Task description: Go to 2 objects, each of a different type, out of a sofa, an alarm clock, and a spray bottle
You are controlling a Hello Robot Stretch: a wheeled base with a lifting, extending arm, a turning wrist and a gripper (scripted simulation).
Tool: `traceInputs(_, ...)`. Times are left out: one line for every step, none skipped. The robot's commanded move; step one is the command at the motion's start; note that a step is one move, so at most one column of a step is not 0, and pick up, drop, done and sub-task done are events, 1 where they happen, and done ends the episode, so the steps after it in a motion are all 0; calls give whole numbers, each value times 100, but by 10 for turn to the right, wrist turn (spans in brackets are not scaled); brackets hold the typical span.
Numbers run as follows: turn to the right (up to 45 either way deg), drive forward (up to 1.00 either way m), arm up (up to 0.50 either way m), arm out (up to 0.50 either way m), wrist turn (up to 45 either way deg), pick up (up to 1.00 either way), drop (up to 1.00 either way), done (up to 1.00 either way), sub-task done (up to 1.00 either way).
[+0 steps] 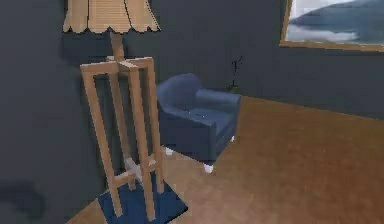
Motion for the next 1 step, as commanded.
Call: traceInputs(450, 0, 0, 0, 0, 0, 0, 0, 0)
